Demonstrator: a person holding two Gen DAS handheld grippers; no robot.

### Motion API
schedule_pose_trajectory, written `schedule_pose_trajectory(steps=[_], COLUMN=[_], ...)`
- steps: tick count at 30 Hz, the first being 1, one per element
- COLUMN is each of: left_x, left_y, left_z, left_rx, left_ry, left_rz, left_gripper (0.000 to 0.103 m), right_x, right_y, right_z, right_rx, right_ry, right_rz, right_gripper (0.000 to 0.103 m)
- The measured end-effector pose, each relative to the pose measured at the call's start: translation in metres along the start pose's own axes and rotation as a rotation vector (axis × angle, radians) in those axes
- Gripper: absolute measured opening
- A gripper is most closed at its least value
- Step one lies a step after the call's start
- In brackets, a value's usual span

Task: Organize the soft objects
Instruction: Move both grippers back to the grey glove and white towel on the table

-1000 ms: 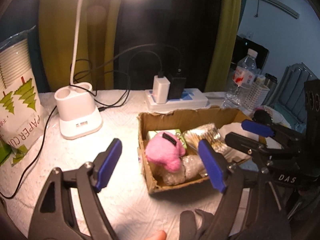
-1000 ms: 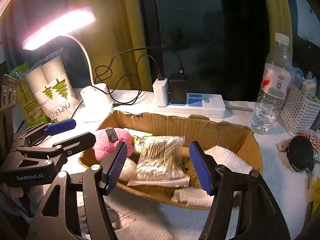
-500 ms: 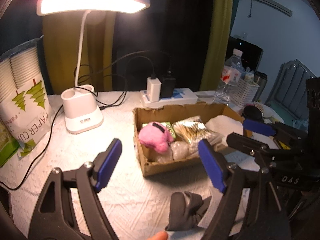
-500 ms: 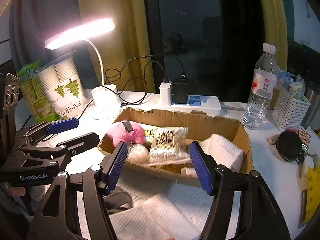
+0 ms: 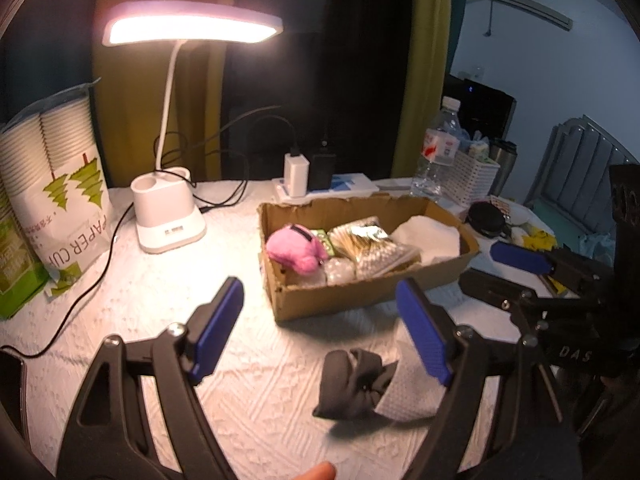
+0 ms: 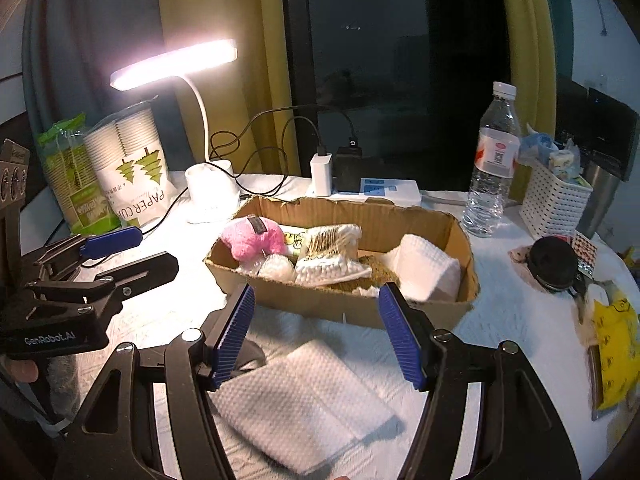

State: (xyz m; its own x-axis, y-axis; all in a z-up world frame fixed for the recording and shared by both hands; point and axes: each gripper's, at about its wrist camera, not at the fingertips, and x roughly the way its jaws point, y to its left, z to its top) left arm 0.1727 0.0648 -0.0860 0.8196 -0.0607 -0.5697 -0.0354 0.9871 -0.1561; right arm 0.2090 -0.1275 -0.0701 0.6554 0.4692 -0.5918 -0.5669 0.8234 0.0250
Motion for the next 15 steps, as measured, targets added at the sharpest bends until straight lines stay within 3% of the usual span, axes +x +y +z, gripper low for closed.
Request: schedule_pose_trajectory(steps=[15], left_x=[-0.007], left_y=[0.005], left_z=[-0.034], left_rx=[-0.011], left_ry=[0.033], left_rz=[-0.006], left_gripper=[0.080], right_x=[0.001], right_y=[0.002], right_z=[-0.037], right_rx=[0.022], right_ry=[0.055], right_rz=[-0.022], right_gripper=[0.068])
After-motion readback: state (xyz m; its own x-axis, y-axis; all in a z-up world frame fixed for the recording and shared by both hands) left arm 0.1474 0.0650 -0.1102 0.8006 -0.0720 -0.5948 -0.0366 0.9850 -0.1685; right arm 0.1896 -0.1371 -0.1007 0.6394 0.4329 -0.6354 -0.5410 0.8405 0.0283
